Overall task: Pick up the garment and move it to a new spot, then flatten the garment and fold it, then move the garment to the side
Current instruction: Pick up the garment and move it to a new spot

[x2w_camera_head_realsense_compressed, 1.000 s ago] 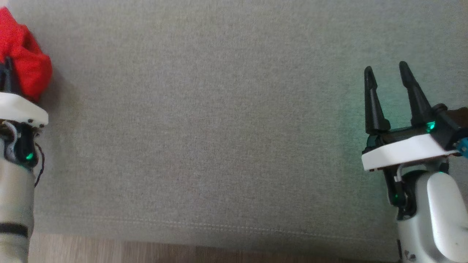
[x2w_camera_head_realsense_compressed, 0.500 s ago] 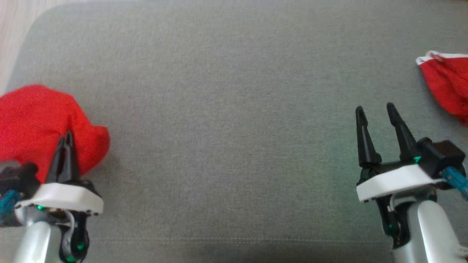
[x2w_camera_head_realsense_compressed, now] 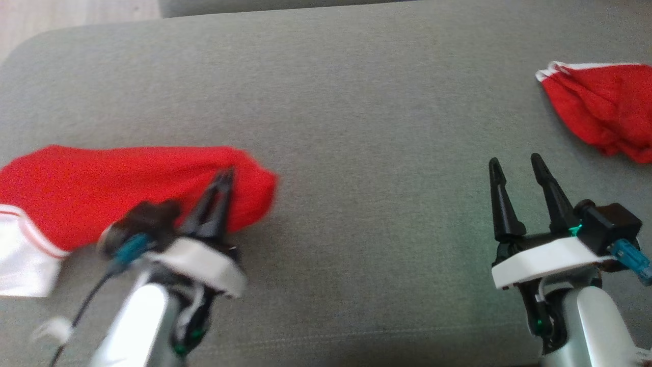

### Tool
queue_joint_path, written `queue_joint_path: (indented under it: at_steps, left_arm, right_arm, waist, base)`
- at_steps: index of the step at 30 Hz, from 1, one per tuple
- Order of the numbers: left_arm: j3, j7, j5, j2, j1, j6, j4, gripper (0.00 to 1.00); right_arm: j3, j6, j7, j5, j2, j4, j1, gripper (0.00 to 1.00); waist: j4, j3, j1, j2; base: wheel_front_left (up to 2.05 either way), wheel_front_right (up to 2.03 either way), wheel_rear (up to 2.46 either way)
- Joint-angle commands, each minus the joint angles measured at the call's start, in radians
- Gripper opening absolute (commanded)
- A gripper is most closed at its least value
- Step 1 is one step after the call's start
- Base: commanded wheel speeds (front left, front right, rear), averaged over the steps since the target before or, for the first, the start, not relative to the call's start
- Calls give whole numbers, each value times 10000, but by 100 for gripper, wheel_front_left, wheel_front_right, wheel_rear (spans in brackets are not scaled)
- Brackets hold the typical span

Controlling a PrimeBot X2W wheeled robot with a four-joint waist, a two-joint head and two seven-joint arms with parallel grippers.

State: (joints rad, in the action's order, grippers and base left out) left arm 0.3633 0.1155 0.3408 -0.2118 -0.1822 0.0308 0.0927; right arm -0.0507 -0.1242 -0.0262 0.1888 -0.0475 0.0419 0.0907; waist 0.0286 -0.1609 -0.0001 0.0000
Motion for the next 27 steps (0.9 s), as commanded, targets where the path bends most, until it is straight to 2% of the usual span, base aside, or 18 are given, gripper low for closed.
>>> queue_joint_path:
  at_steps: [1,6,12,18,23,24,25,26,27]
  left_arm:
    - [11,-3,-178,109,-841,178,-168,0]
    - [1111,-23,-500,797,-1945,568,440,0]
    - [1646,404,-709,1226,-3134,672,1094,0]
    - [1799,613,-658,1393,-3746,645,1601,0]
    - [2074,403,-334,1450,-3737,747,2535,0]
    - [2137,318,-251,1457,-3684,767,2734,45]
    - [2206,269,-174,1465,-3634,789,2879,95]
    - [2267,280,-135,1468,-3595,805,2977,100]
    - [2307,326,-103,1464,-3534,815,3039,100]
  right_arm:
    - [-294,-65,-55,108,-28,-371,365,100]
    - [-557,-65,-120,293,-28,-340,552,100]
    - [-777,-65,-266,481,-28,-287,691,100]
    - [-768,-65,-410,602,-28,-194,658,100]
    - [-759,-65,-515,665,-28,-88,651,100]
    - [-747,-65,-533,673,-28,-66,649,100]
    - [-743,-65,-547,679,-28,-44,649,100]
    - [-748,-65,-559,683,-28,-21,656,100]
    - [-750,-65,-567,680,-28,6,659,100]
  waist:
    - [290,-97,1,0]
    - [1010,-386,1,0]
    - [1968,-811,1,0]
    - [2451,-1012,1,0]
    - [2513,-1061,1,0]
    - [2468,-1051,1,0]
    - [2402,-1038,1,0]
    - [2331,-1016,1,0]
    - [2243,-981,1,0]
  base:
    - [0,0,0]
    - [0,0,0]
    - [0,0,0]
    - [0,0,0]
    - [0,0,0]
    - [0,0,0]
    - [0,0,0]
    - [0,0,0]
    - [0,0,0]
